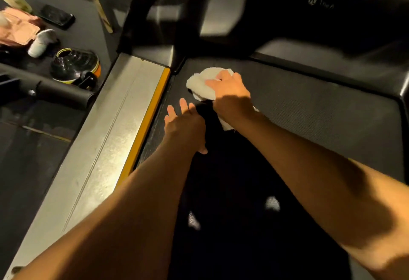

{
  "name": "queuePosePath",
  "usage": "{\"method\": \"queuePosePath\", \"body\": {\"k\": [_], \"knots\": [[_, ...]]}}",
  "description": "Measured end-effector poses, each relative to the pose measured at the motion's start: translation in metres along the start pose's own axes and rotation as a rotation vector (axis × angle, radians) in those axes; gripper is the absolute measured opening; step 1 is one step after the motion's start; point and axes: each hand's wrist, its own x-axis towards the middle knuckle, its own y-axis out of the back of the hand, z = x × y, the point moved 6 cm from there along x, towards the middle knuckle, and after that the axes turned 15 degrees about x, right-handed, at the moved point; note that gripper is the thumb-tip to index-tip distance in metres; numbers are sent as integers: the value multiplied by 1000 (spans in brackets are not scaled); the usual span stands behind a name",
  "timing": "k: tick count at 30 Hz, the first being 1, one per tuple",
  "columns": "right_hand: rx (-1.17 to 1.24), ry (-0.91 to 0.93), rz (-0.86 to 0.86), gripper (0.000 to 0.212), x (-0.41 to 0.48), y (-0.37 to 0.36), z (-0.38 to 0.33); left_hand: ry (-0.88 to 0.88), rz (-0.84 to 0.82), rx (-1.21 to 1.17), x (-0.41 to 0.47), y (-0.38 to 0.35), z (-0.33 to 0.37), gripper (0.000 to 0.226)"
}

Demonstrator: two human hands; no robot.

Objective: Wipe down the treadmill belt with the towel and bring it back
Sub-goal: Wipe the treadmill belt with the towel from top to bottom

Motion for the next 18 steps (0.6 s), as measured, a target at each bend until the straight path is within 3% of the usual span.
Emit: {"method": "queuePosePath", "body": {"k": [2,7,10,13,16,18], "knots": [[-58,84,-1,42,-5,4,-4,-1,22,-8,-3,-1,2,128],[7,-99,231,42,35,32,15,19,-42,-58,-4,-4,-1,125],[62,-10,86,39,30,1,-4,-7,1,-53,-4,-3,1,124],[14,192,-67,37,0,-17,-13,-35,16,-77,-6,-3,-1,120],[-23,101,174,41,17,24,2,-18,-4,-52,-4,-4,0,120],[45,-1,229,39,49,34,9,-1,-4,-28,-4,-5,0,121]]}}
